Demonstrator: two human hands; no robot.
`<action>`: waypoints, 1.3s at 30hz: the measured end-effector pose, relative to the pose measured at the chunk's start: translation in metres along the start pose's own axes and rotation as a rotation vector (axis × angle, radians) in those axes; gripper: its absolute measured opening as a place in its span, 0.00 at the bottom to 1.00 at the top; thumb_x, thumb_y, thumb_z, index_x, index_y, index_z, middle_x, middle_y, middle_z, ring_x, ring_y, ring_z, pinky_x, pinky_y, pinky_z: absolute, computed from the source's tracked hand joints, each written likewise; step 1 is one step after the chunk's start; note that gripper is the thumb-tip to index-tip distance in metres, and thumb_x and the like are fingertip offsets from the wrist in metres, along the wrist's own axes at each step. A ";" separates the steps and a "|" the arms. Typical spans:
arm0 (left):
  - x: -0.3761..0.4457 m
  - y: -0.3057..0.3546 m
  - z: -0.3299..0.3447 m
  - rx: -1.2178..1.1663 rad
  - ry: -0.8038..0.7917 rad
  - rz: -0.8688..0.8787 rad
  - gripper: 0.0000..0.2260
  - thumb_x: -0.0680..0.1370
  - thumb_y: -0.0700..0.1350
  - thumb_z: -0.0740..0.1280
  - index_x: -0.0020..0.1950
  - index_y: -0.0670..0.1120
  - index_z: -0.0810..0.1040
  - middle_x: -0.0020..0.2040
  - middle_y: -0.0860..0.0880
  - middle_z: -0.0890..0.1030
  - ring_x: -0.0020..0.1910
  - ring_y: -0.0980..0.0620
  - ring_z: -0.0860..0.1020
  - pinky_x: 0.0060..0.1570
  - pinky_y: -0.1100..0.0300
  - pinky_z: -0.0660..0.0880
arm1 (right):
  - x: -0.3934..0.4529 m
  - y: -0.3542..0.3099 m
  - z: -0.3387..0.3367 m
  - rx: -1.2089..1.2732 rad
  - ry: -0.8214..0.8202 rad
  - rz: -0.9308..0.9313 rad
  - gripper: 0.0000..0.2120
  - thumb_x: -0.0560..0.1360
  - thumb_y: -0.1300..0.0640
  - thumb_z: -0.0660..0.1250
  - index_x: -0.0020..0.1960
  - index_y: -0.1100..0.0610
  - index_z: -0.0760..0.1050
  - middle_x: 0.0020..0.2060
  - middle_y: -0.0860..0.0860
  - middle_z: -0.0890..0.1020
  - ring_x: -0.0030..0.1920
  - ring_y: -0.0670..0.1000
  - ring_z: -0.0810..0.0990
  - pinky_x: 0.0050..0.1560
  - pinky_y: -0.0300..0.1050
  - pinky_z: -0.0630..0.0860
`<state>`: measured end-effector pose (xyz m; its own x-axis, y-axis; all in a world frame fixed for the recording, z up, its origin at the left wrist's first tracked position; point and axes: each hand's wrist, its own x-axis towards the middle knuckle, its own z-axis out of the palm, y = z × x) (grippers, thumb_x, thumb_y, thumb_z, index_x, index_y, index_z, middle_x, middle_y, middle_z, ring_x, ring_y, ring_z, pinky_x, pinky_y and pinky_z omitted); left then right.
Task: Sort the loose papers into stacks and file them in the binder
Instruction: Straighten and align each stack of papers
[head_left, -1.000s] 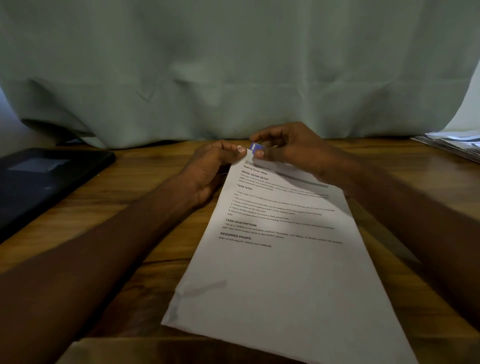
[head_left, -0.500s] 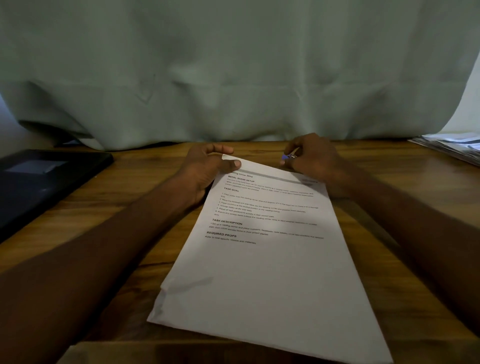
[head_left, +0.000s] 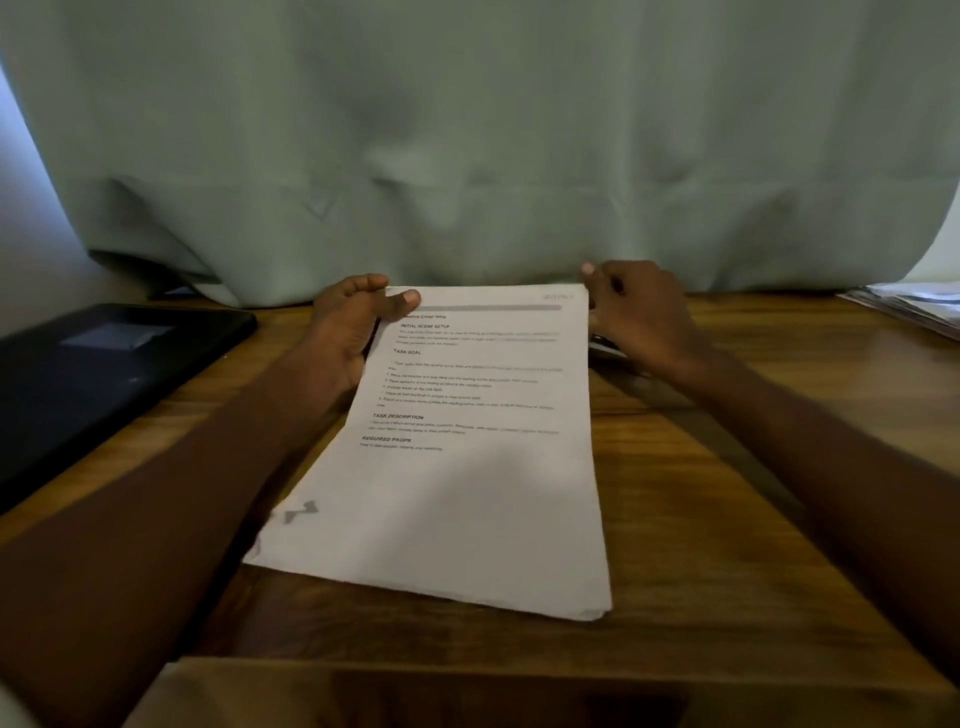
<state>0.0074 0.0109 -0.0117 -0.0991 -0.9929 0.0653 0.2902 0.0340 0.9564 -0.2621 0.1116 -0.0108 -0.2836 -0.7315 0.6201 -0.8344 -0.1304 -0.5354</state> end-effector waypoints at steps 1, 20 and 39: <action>0.002 0.001 -0.001 -0.041 0.016 -0.009 0.20 0.72 0.33 0.77 0.61 0.45 0.76 0.50 0.42 0.83 0.41 0.45 0.83 0.33 0.55 0.82 | 0.000 -0.010 -0.001 0.163 0.011 0.108 0.22 0.85 0.42 0.57 0.48 0.56 0.82 0.38 0.50 0.85 0.36 0.48 0.83 0.37 0.41 0.75; 0.000 -0.017 0.009 0.088 -0.459 -0.048 0.22 0.76 0.38 0.72 0.70 0.41 0.77 0.65 0.42 0.82 0.63 0.42 0.81 0.63 0.46 0.78 | -0.007 -0.019 0.016 0.883 -0.089 0.543 0.12 0.77 0.58 0.75 0.58 0.60 0.81 0.50 0.54 0.87 0.46 0.55 0.88 0.41 0.49 0.84; 0.003 -0.014 -0.003 0.393 -0.085 0.092 0.10 0.82 0.36 0.67 0.62 0.44 0.75 0.61 0.45 0.82 0.52 0.51 0.81 0.54 0.54 0.77 | -0.022 -0.046 0.022 0.957 -0.362 0.683 0.11 0.83 0.62 0.64 0.64 0.58 0.78 0.57 0.55 0.85 0.53 0.56 0.85 0.49 0.52 0.83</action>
<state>0.0062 0.0075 -0.0254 -0.1728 -0.9714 0.1631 -0.0825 0.1793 0.9803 -0.2071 0.1195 -0.0124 -0.2514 -0.9657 -0.0657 0.1596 0.0256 -0.9868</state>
